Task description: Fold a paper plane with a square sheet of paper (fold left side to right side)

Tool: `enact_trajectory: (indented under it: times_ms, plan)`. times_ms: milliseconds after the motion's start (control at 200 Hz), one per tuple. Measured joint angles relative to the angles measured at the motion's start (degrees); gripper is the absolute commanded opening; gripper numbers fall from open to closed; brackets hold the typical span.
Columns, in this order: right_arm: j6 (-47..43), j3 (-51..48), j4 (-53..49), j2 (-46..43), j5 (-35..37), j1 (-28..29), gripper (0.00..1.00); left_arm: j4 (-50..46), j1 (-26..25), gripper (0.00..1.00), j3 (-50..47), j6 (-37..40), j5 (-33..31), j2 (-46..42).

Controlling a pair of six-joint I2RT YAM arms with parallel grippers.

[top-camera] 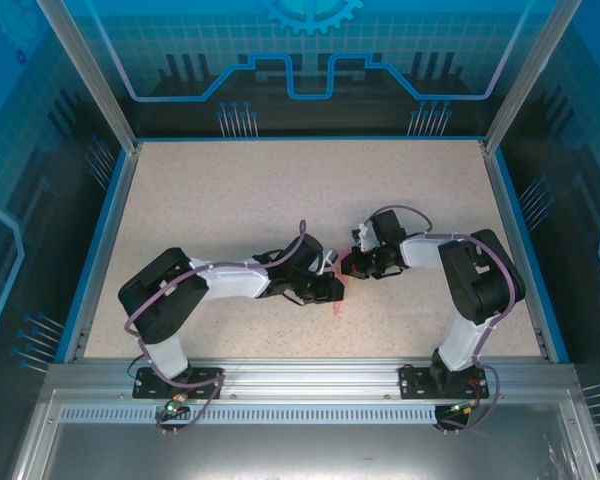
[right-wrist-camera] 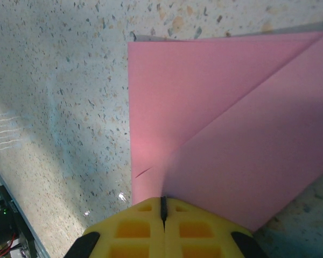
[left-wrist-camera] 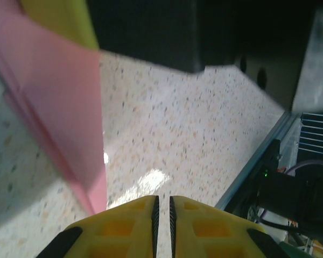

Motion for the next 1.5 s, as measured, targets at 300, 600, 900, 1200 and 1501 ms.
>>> enact_trajectory:
  times_ms: [300, 600, 900, 1200, 1501]
  plan:
    - [0.09, 0.09, -0.09, -0.02, 0.11, 0.09, 0.04, -5.09, 0.00, 0.16, 3.02, 2.34, -2.82, 5.01]
    - [0.52, -0.52, -0.20, -1.97, 0.44, 0.13, 0.04, -3.37, -0.04, 0.15, 2.34, 2.12, -3.19, 6.29]
    - [0.02, -2.71, -3.23, -12.28, 2.82, 0.15, 0.04, -2.19, -0.28, 0.15, 2.34, 2.08, -3.10, 6.75]
    - [1.33, -7.76, -3.56, -13.86, 3.21, 3.72, 0.04, -2.56, -0.46, 0.14, 2.47, 2.12, -3.54, 6.75]
    - [2.56, -7.93, -1.40, -12.00, 4.57, 4.90, 0.04, -2.84, -0.55, 0.14, 2.54, 2.12, -3.93, 6.75]
